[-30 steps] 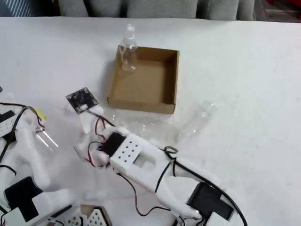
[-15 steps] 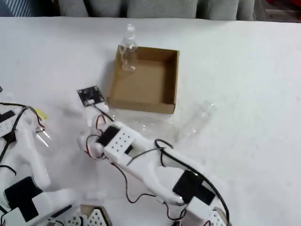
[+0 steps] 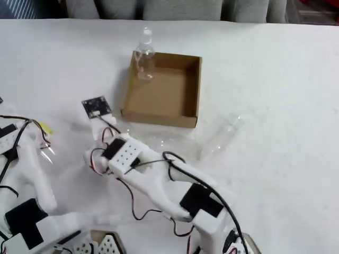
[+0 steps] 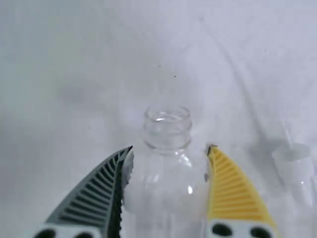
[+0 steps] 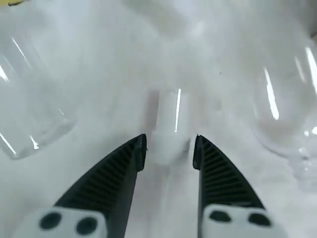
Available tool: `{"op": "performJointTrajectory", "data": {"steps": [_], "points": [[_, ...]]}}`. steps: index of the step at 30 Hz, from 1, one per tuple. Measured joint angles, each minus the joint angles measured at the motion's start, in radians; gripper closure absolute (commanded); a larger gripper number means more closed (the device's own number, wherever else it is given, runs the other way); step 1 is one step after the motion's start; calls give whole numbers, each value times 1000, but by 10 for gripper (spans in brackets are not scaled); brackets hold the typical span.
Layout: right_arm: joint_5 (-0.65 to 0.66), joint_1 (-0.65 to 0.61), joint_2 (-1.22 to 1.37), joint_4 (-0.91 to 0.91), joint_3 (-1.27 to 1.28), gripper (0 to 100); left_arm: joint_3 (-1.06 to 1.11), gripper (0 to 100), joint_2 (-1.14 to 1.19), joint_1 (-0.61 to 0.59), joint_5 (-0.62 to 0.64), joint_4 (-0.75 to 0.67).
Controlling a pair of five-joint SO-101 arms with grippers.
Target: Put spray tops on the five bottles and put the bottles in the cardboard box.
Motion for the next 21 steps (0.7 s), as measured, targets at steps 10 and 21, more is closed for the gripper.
{"op": "performJointTrajectory", "data": {"steps": [10,21], "points": [[0,0,143,118,-183,974,0,980,0,0,0,-5],[21,21,143,175,-193,982,0,980,0,0,0,-5]]}}
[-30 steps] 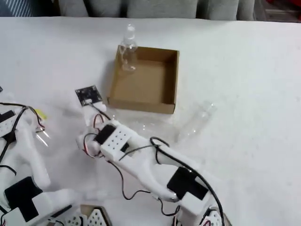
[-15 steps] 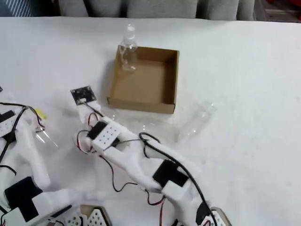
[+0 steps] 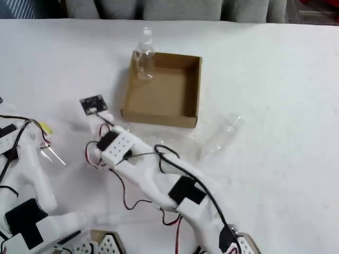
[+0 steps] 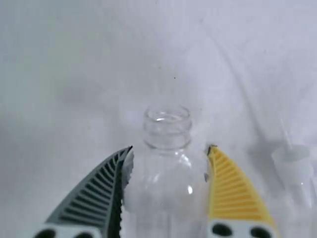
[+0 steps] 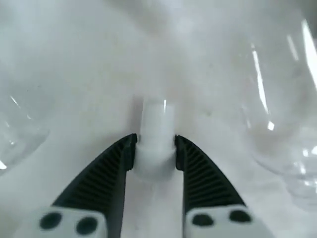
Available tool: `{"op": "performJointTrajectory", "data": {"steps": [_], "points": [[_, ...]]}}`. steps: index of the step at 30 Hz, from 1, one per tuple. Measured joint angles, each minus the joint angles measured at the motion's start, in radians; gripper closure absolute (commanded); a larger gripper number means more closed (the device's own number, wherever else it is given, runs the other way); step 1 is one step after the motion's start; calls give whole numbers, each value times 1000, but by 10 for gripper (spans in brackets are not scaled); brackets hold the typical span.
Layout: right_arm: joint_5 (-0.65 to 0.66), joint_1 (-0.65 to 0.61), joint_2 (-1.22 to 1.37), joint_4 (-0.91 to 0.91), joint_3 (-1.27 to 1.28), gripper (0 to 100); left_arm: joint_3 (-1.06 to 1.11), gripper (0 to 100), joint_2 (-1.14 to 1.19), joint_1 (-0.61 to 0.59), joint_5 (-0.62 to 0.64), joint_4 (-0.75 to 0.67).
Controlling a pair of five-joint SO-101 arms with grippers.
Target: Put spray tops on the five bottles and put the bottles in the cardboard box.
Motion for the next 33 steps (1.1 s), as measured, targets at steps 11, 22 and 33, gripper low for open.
{"op": "performJointTrajectory", "data": {"steps": [11,22,33], "points": [[127,17,-160,149,8,982,0,980,0,0,0,0],[195,114,-508,66,345,982,34,980,-78,29,0,6],[198,462,-979,28,684,978,186,980,-405,192,0,14]]}}
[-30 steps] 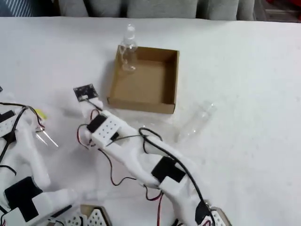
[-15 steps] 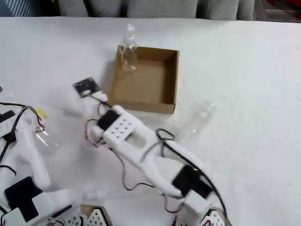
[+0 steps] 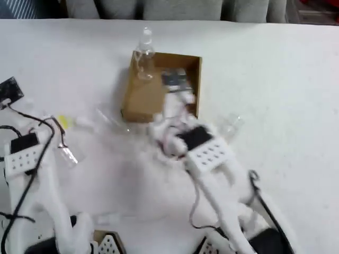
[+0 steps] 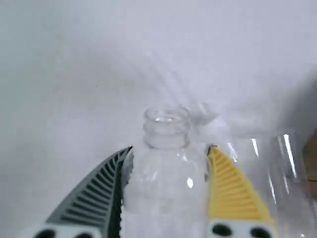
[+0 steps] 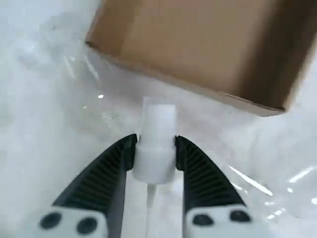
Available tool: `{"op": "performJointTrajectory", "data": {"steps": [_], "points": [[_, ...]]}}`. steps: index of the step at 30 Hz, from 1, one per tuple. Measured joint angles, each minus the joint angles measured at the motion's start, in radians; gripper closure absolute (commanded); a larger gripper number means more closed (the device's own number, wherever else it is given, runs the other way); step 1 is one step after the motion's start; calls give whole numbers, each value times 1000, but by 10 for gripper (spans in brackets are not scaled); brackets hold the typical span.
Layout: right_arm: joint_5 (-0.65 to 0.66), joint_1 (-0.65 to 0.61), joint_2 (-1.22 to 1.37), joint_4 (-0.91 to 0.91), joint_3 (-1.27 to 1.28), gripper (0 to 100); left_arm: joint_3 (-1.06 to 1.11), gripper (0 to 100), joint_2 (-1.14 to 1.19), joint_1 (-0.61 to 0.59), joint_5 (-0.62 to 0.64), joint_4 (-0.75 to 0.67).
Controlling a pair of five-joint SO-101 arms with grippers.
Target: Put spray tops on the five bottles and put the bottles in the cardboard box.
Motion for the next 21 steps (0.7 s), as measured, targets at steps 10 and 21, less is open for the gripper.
{"op": "performJointTrajectory", "data": {"steps": [10,21], "points": [[0,396,-471,-104,261,978,26,980,-255,210,0,46],[0,543,-724,-470,583,978,26,980,-488,621,-31,49]]}}
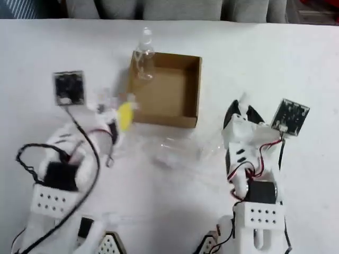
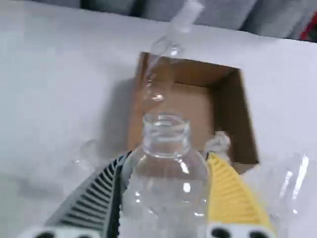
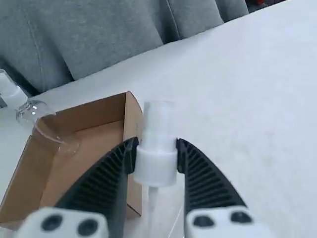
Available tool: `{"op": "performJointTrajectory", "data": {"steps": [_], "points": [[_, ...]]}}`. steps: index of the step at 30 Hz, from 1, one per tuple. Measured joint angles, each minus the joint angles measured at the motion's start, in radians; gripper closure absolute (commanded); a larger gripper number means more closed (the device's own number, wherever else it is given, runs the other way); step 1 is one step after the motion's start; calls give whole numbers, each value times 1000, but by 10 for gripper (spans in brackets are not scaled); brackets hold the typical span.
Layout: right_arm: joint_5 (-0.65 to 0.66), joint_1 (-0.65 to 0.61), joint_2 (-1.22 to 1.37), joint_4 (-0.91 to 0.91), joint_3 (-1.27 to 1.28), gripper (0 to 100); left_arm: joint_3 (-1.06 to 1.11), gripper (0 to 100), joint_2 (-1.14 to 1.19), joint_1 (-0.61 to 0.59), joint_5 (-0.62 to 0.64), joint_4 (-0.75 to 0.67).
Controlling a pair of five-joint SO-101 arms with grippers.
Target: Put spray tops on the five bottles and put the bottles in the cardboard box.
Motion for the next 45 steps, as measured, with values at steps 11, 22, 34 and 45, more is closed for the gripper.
{"op": "performJointTrajectory", "data": {"steps": [11,22,34,45], "points": [[0,-5,-11,-333,186,981,218,980,-253,384,-222,-72],[0,-40,-11,-832,229,981,493,980,-603,374,-226,-146],[60,-483,38,-810,-184,981,585,980,-778,362,-229,-146],[227,-744,367,-486,-885,981,586,980,-778,170,-229,-146]]}}
